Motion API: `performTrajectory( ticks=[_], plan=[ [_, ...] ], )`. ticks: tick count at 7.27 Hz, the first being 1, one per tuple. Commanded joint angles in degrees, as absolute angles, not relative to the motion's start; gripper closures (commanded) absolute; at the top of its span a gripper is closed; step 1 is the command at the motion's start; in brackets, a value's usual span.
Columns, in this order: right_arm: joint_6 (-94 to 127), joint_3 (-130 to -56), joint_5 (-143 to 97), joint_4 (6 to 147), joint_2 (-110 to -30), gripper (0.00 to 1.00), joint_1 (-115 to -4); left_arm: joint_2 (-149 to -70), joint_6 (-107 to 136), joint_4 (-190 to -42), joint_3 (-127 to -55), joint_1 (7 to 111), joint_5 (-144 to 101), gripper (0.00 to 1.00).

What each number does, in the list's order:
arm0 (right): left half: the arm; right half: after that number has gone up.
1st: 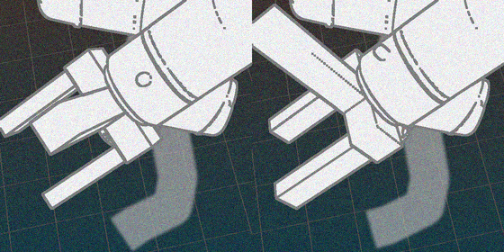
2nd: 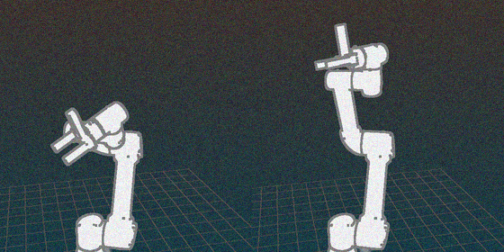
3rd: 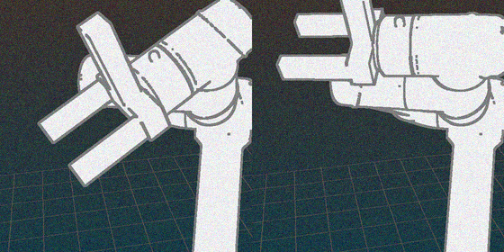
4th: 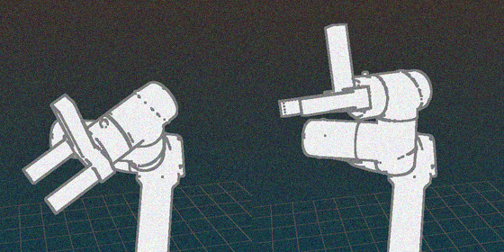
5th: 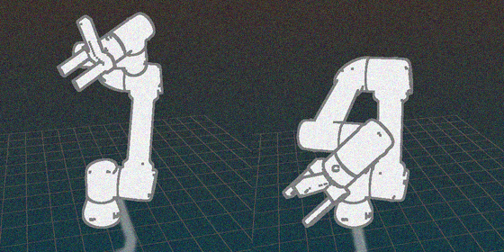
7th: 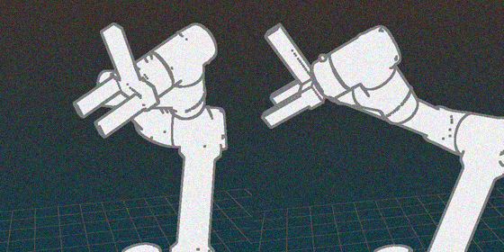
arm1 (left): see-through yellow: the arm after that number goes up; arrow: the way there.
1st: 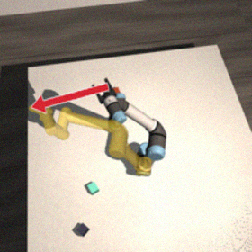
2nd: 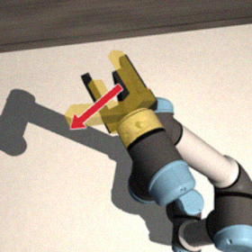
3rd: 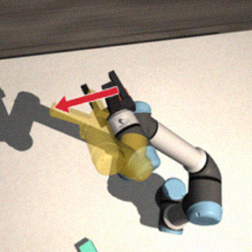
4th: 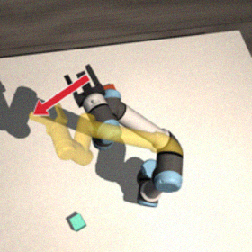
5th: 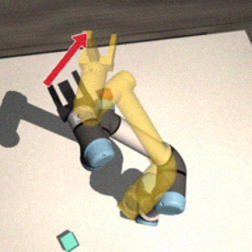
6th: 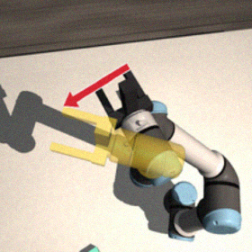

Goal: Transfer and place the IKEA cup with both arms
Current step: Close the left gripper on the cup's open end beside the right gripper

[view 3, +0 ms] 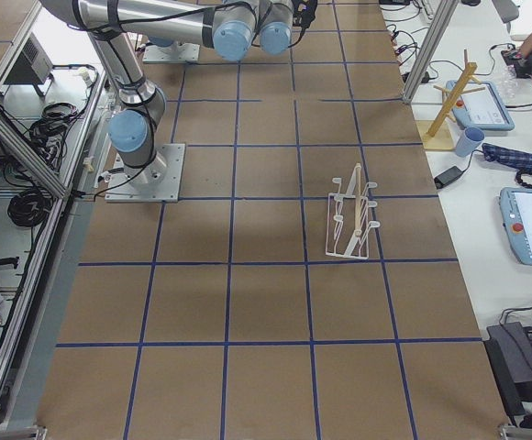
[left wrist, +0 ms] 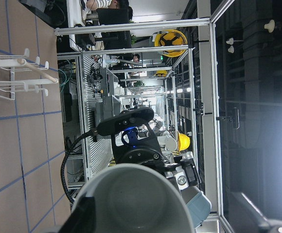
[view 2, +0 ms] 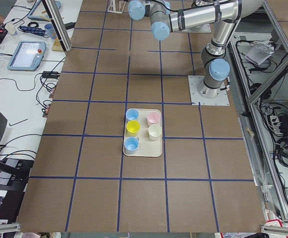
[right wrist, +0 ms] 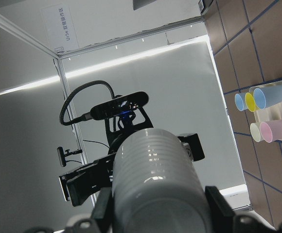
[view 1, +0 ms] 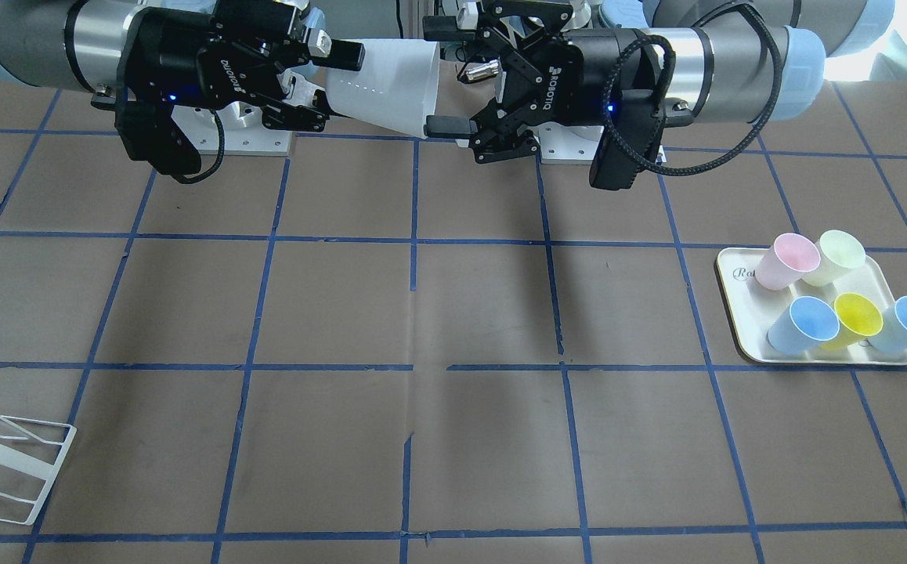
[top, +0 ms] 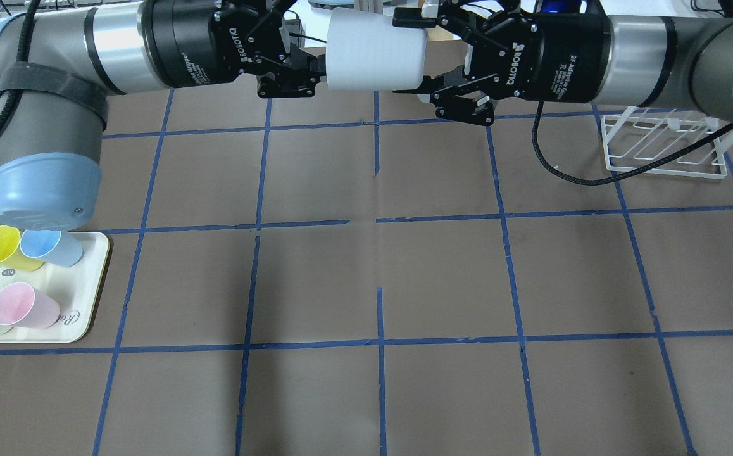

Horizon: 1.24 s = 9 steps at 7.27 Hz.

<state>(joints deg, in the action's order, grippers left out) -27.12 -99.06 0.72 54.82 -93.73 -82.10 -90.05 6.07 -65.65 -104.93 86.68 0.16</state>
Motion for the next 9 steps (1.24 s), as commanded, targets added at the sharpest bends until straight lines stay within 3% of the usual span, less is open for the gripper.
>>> performTrajectory(
  ticks=[1,4,6,9],
  plan=[
    [-26.9,-98.97,0.7,54.84,-93.69,0.76,-82.09,-89.12,8.08,-64.78,-104.85,86.92,0.17,0.03],
    [-26.63,-98.96,0.7,54.84,-93.69,0.77,-82.0,-88.25,9.48,-63.99,-104.15,87.01,0.17,0.04],
    [-26.63,-98.96,0.7,54.76,-93.69,0.77,-82.0,-88.94,9.49,-61.29,-104.15,86.92,0.44,0.24],
    [-26.63,-98.96,0.79,54.76,-93.69,0.76,-82.0,-89.21,9.49,-59.59,-104.15,86.92,0.88,0.42]
  ],
)
